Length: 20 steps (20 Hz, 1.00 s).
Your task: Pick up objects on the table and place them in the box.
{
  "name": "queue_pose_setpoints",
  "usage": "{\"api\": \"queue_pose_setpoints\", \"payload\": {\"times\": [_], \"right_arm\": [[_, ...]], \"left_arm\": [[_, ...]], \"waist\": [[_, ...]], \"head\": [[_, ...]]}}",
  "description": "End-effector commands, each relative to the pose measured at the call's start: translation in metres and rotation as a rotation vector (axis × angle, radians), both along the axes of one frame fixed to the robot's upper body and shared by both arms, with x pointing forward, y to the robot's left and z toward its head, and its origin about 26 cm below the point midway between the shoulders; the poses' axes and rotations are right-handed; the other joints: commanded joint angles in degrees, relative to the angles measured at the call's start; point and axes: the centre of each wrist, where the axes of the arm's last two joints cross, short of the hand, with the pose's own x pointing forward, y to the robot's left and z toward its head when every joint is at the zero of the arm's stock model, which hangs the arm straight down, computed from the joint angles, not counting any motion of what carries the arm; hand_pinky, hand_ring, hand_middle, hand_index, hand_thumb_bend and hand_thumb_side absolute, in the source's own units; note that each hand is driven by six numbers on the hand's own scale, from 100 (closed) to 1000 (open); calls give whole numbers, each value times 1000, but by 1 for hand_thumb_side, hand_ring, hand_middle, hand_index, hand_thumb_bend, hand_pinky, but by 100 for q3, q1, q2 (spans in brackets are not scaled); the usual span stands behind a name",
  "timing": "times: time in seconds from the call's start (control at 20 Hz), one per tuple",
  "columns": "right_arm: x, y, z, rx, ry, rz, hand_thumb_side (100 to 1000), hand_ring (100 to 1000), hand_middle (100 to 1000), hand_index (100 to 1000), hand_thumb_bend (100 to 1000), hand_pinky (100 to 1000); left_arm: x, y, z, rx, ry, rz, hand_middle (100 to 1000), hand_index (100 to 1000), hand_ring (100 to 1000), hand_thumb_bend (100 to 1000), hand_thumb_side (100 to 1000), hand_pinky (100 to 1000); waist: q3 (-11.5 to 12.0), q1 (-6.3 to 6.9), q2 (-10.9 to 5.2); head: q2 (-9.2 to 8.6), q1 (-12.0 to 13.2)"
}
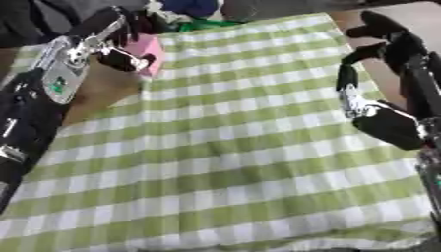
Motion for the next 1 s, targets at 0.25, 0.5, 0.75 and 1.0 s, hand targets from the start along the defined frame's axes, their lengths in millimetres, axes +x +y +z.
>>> {"api": "queue_pose_setpoints", "payload": {"times": [0.25, 0.5, 0.75, 1.0], "right_arm": [[0, -2, 5, -1, -17, 1, 378, 657, 791, 964, 100, 832], [0, -3, 5, -1, -17, 0, 377, 657, 792, 964, 100, 832], [0, -2, 5, 1, -18, -1, 382, 658, 792, 964, 100, 832], [0, -2, 5, 1, -17, 0, 388, 658, 791, 965, 100, 833]], "left_arm": [[-4, 43, 7, 22, -14, 139, 496, 786, 370, 353, 122, 445], [-6, 59, -17, 28, 54, 186, 504, 790, 378, 362, 126, 456], [-9, 61, -18, 4, 43, 164, 513, 795, 416, 390, 164, 468], [-23, 63, -1, -68, -42, 128, 526, 799, 470, 470, 249, 475]], "waist": [[73, -26, -127], [104, -29, -127], [101, -39, -117], [111, -44, -99]], "head": [[29, -27], [29, -46], [29, -52], [29, -52]]}}
